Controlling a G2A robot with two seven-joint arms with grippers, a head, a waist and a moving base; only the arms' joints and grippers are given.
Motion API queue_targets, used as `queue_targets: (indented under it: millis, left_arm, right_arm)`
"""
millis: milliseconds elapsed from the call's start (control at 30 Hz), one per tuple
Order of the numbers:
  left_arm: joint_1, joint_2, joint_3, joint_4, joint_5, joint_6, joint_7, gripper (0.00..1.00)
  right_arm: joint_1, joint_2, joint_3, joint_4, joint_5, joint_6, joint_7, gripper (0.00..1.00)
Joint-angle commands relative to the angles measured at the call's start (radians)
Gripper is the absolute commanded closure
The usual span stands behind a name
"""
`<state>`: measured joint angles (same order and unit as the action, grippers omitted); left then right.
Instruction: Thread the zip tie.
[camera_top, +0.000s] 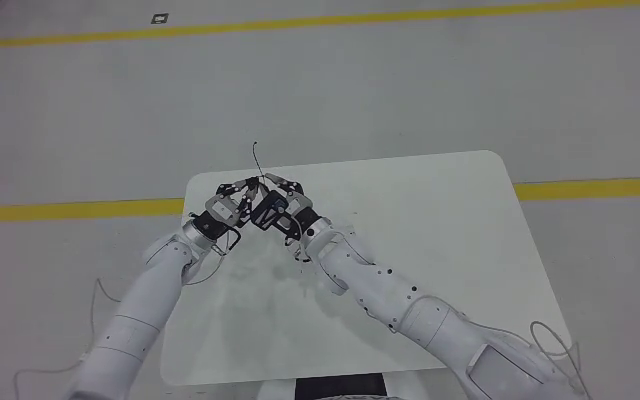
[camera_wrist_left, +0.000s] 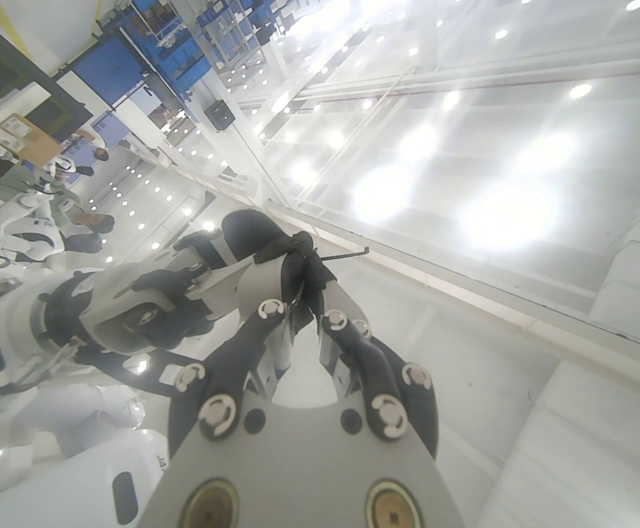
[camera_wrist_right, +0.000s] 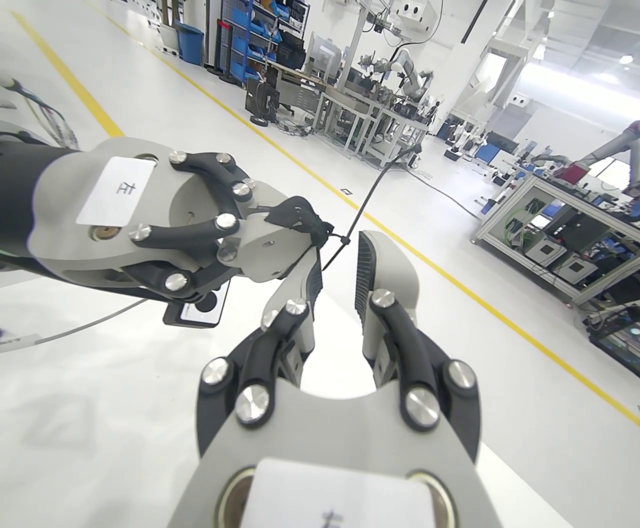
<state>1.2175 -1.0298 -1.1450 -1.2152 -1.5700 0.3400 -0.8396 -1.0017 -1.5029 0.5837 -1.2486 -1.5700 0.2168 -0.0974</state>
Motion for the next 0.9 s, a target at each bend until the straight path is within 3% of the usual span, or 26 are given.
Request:
queue_targets:
  millis: [0, 367, 867]
  left_arm:
    - [0.000, 0.000, 0.000, 0.000, 0.000, 0.000, 0.000, 1.00]
    - [0.000, 0.000, 0.000, 0.000, 0.000, 0.000, 0.000, 1.00]
    - [0.000, 0.000, 0.000, 0.000, 0.000, 0.000, 0.000, 1.00]
  right_arm:
    - [0.002, 0.000, -0.001, 0.000, 0.000, 0.001, 0.000, 0.84]
    - [0.002, 0.002, -0.004, -0.001, 0.000, 0.004, 0.001, 1.00]
    - [-0.010, 0.012, 0.002, -0.006, 0.000, 0.022, 0.001, 1.00]
